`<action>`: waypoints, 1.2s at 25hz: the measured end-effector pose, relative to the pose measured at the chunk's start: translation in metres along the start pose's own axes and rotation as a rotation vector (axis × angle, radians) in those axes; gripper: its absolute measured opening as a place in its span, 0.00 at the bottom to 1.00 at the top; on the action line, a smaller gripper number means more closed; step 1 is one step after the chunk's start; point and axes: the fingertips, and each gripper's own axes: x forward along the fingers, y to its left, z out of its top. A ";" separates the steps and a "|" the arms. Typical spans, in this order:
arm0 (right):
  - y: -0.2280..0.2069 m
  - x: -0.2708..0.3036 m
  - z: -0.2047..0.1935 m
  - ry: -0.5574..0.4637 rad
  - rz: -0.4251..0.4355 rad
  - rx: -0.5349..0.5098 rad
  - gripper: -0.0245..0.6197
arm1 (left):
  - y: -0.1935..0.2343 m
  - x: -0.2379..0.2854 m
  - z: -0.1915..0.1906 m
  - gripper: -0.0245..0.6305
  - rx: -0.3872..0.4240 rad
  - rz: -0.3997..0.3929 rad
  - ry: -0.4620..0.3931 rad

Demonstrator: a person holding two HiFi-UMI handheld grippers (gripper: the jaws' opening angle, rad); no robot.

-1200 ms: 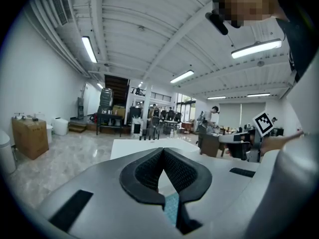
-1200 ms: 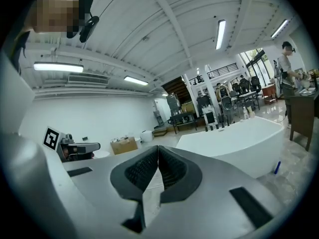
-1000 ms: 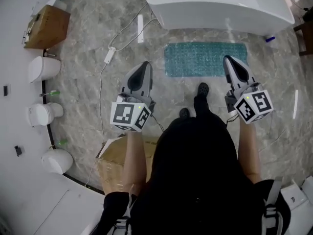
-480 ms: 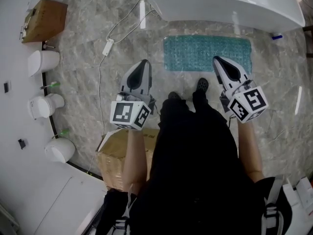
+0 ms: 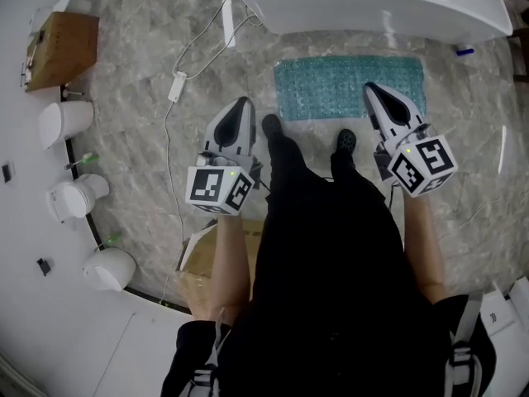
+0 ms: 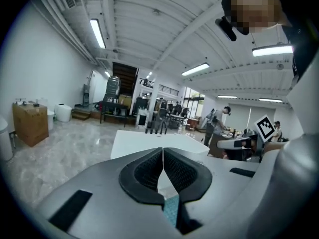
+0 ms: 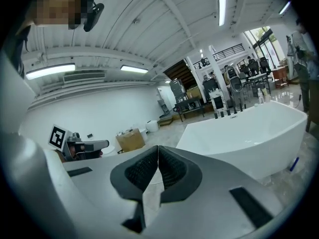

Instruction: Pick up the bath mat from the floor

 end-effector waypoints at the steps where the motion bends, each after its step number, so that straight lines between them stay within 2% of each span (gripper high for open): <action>1: 0.003 0.007 0.001 -0.003 -0.015 0.003 0.06 | 0.009 0.004 0.000 0.06 0.000 -0.020 0.003; 5: 0.022 0.040 -0.001 -0.005 -0.092 0.028 0.06 | 0.051 0.021 -0.005 0.06 0.022 -0.105 0.054; 9: 0.036 0.081 -0.015 0.027 -0.163 0.065 0.06 | 0.086 0.043 -0.016 0.06 0.006 -0.221 0.107; 12: 0.037 0.105 -0.032 0.049 -0.224 0.134 0.06 | 0.104 0.060 -0.037 0.06 0.018 -0.307 0.184; 15: 0.033 0.118 -0.053 0.070 -0.257 0.150 0.06 | 0.115 0.074 -0.068 0.06 0.026 -0.374 0.242; 20: 0.010 0.132 -0.096 0.134 -0.218 0.158 0.06 | 0.122 0.109 -0.119 0.06 0.047 -0.363 0.318; 23: -0.014 0.149 -0.139 0.188 -0.191 0.179 0.06 | 0.123 0.136 -0.155 0.06 0.014 -0.333 0.334; 30: -0.089 0.193 -0.270 0.290 -0.138 0.198 0.06 | 0.121 0.206 -0.293 0.06 -0.036 -0.286 0.377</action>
